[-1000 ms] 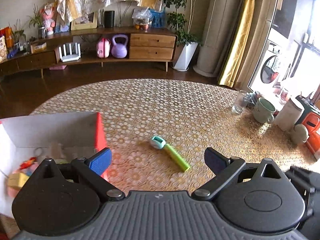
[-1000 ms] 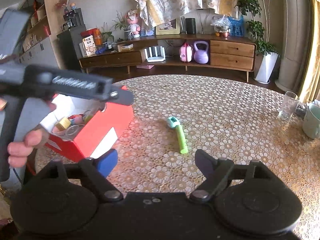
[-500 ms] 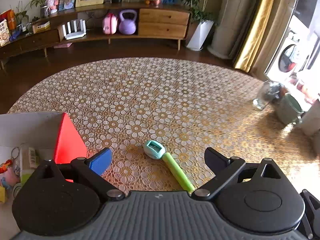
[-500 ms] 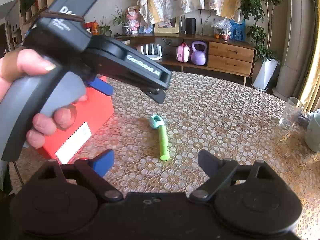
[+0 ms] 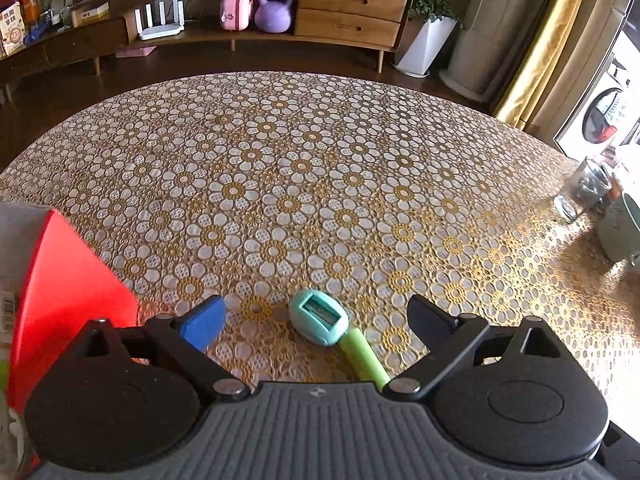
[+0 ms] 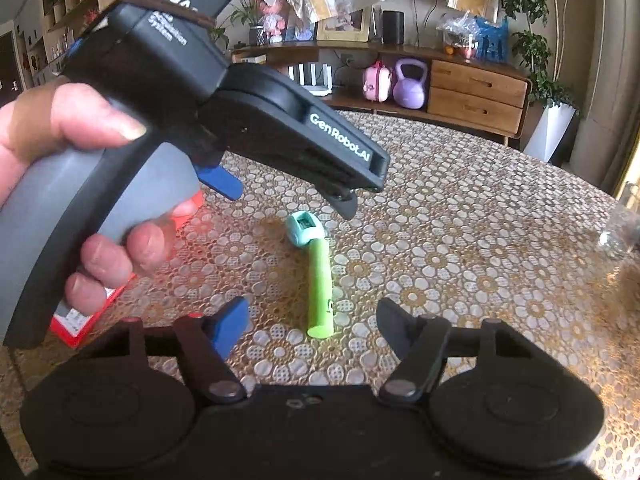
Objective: Organize rigid objects
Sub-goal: 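Grasp the teal pencil sharpener with the left tool while the right tool grasps the green glue stick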
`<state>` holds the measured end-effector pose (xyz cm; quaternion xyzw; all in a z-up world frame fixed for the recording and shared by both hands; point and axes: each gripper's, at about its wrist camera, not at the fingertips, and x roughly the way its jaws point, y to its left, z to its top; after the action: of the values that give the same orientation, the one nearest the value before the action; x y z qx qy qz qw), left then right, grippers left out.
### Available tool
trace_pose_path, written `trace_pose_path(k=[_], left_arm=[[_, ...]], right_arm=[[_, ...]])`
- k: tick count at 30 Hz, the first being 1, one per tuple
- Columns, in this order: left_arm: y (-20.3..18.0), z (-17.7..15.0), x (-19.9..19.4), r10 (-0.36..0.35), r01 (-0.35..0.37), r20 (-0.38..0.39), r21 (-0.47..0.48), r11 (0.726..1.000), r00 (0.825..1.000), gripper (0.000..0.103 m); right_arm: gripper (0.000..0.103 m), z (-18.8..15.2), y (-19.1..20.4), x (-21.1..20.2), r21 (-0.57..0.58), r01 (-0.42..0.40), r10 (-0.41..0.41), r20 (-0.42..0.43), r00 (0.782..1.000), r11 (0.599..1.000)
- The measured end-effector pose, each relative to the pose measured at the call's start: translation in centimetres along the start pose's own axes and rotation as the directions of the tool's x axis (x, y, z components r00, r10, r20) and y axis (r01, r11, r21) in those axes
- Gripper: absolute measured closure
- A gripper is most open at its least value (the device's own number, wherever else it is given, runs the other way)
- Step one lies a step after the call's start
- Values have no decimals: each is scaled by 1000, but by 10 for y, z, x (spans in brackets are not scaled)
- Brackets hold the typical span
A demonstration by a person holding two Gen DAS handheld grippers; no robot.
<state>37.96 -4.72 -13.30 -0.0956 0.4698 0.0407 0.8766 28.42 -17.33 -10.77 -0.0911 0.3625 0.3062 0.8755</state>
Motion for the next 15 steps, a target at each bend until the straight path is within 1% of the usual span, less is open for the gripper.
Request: trace_pose_path(k=[2, 3, 5, 7, 10, 11, 15], left_arm=[[0, 1, 6, 1, -1, -9, 3, 1000, 1000, 22], [-1, 0, 9, 2, -1, -14, 4, 1000, 1000, 24], [0, -1, 13, 4, -4, -18, 1, 1000, 1000, 37], [2, -1, 16, -1, 1, -20, -8, 1000, 1000, 42], [2, -1, 20, -7, 7, -15, -12, 1000, 1000, 42], [2, -1, 20, -9, 9, -11, -9, 1000, 1000, 46], [0, -2, 26, -12, 12, -22, -9, 1000, 1000, 54]], right_arm=[[45, 1, 1, 8, -10, 7, -7, -7, 1000, 1000], [46, 2, 1, 11, -14, 5, -5, -9, 1000, 1000], [51, 2, 3, 16, -22, 7, -8, -12, 1000, 1000], [56, 3, 4, 20, -29, 11, -11, -13, 1000, 1000], [61, 4, 6, 26, -40, 19, -20, -13, 1000, 999], [63, 4, 7, 27, -43, 19, -20, -14, 1000, 999], [70, 5, 12, 36, -65, 41, -42, -20, 999, 997]])
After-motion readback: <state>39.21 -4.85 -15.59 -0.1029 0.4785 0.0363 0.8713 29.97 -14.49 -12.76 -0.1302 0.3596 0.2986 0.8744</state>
